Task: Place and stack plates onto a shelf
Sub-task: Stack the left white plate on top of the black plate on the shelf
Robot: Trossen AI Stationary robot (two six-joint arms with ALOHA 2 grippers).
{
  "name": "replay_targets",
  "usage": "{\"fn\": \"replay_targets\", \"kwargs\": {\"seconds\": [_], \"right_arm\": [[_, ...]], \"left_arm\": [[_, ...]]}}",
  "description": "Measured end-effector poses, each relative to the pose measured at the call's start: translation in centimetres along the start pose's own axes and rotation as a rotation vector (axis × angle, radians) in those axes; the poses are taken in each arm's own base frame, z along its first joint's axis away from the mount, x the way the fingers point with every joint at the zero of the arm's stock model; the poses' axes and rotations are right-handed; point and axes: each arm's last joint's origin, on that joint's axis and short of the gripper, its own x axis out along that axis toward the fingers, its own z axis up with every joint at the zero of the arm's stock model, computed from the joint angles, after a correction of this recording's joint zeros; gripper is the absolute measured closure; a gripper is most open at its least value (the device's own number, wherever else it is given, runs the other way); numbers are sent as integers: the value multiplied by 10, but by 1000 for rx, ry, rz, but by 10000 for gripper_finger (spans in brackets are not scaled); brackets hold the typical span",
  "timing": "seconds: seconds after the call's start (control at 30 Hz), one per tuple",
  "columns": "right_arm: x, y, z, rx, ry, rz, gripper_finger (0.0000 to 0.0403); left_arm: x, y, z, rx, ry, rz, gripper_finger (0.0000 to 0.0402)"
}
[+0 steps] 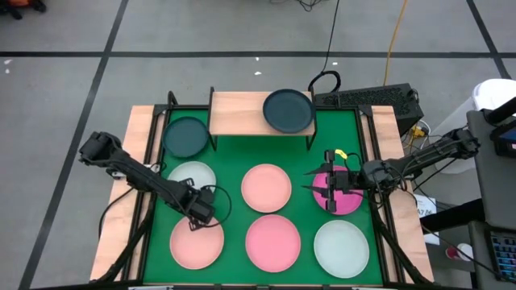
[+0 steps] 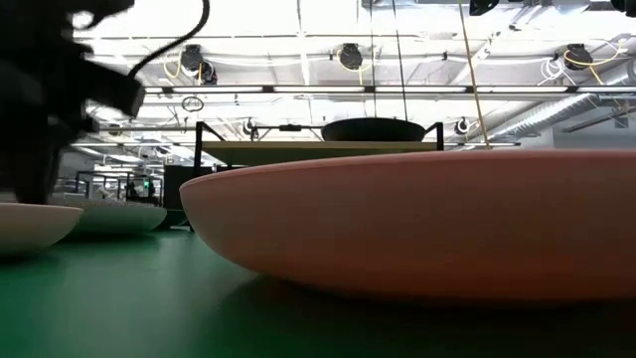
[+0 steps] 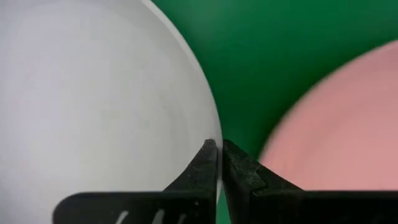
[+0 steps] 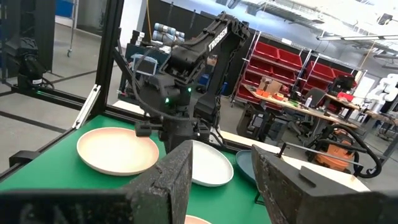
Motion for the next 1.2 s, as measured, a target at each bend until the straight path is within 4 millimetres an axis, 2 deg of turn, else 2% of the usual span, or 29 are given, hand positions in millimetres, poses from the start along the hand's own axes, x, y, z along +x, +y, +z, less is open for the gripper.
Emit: {"fn": "replay_targets", "kwargs": {"seconds": [0.2, 0.37, 0.53, 0.67, 0.8, 0.93, 1.07, 1.2], "right_arm": [[0, 0, 0, 0, 0, 0, 255], [-1, -1, 1, 2, -6, -1, 255], [-9, -3, 9, 8, -54, 0, 255], [-20, -7, 19, 12, -113, -9, 255], [-28, -12, 25, 27, -155, -21, 255], [-33, -14, 27, 30, -163, -23, 255], [-37, -16, 29, 33, -178, -31, 255], [-40, -18, 31, 6, -184, -59, 255]], "left_arm": [[-44, -10, 15, 57, -54, -10, 392], [-99, -9, 31, 133, -156, 40, 392], [-154, 3, 52, 251, -415, 225, 393], [-181, 15, 80, 356, -624, 373, 392], [-193, 31, 115, 491, -758, 382, 388], [-195, 57, 152, 550, -867, 373, 388], [-186, 88, 185, 604, -916, 398, 388], [-166, 110, 217, 662, -924, 455, 387]]}}
